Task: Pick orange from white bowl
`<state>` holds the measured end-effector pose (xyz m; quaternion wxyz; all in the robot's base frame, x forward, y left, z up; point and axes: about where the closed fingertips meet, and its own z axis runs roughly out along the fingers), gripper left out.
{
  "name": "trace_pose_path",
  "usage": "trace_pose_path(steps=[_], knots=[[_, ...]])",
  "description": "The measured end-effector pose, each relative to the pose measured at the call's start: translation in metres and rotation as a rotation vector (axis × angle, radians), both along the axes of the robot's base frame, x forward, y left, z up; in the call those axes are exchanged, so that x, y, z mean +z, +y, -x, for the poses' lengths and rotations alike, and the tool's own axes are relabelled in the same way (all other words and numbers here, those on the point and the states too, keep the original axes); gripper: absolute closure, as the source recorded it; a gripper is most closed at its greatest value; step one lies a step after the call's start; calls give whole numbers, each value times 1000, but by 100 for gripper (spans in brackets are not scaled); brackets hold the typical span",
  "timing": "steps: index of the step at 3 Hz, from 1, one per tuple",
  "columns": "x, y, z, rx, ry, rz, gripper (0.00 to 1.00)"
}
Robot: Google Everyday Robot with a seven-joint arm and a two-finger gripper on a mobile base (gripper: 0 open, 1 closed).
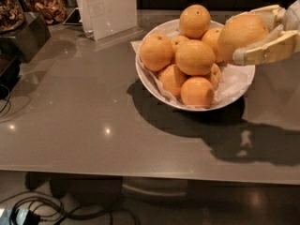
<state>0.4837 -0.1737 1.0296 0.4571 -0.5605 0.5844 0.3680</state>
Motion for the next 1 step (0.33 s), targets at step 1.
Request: trace_pose_path(steps=[1], knots=[[-1,0,0,3,3,-5,100]])
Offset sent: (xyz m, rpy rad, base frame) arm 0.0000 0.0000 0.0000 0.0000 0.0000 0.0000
